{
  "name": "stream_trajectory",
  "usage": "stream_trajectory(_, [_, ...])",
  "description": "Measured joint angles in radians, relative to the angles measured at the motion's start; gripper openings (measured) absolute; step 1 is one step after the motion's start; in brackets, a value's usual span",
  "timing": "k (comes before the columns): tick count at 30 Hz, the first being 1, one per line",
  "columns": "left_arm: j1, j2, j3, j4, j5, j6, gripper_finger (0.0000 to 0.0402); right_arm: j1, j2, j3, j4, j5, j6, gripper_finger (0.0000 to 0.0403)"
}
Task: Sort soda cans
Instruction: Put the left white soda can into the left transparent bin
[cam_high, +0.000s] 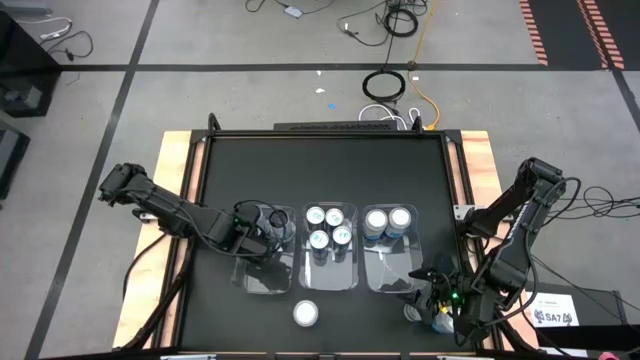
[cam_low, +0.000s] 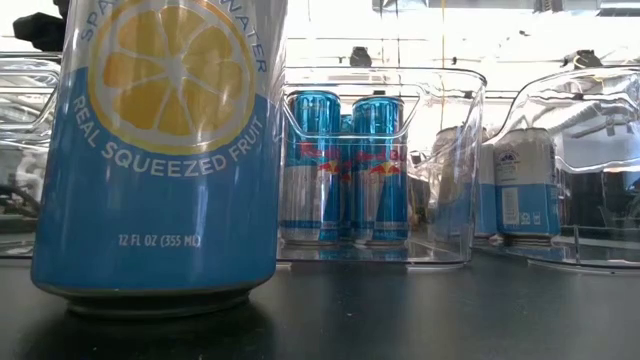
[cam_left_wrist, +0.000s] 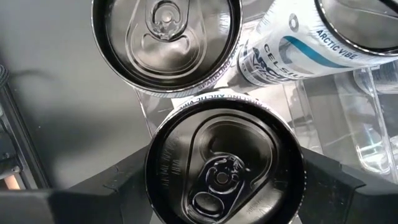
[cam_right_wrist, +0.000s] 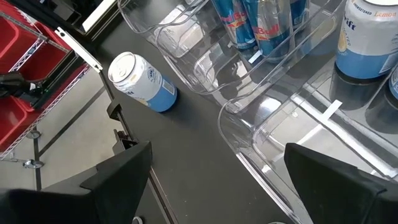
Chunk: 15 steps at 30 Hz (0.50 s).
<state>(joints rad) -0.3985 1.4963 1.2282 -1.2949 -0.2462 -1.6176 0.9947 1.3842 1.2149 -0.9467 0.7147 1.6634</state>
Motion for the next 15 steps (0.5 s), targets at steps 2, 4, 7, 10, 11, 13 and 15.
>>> stream_trajectory(2, [0.0,0.0,0.0,-0.001,0.001,0.0,0.0304,0.0,0.0,0.0,0.001,0.0,0.0,0.0359])
stream_trajectory(4, [0.0,0.0,0.0,-0.01,0.003,0.0,0.0304,0.0,0.0,0.0,0.004,0.0,0.0,0.0359])
stream_trajectory(7, [0.0,0.0,0.0,-0.036,0.007,-0.001,0.0304,0.0,0.0,0.0,0.014,0.0,0.0,0.0359])
stream_trajectory(10, [0.0,0.0,0.0,-0.034,0.007,-0.001,0.0304,0.0,0.0,0.0,0.02,0.0,0.0,0.0359])
stream_trajectory(11, [0.0,0.0,0.0,-0.033,0.007,-0.001,0.0304,0.0,0.0,0.0,0.023,0.0,0.0,0.0359])
stream_trajectory(13, [0.0,0.0,0.0,-0.034,0.007,-0.001,0.0305,0.0,0.0,0.0,0.028,0.0,-0.001,0.0359])
stream_trajectory(15, [0.0,0.0,0.0,-0.032,0.007,-0.001,0.0312,0.0,0.0,0.0,0.034,0.0,-0.004,0.0359])
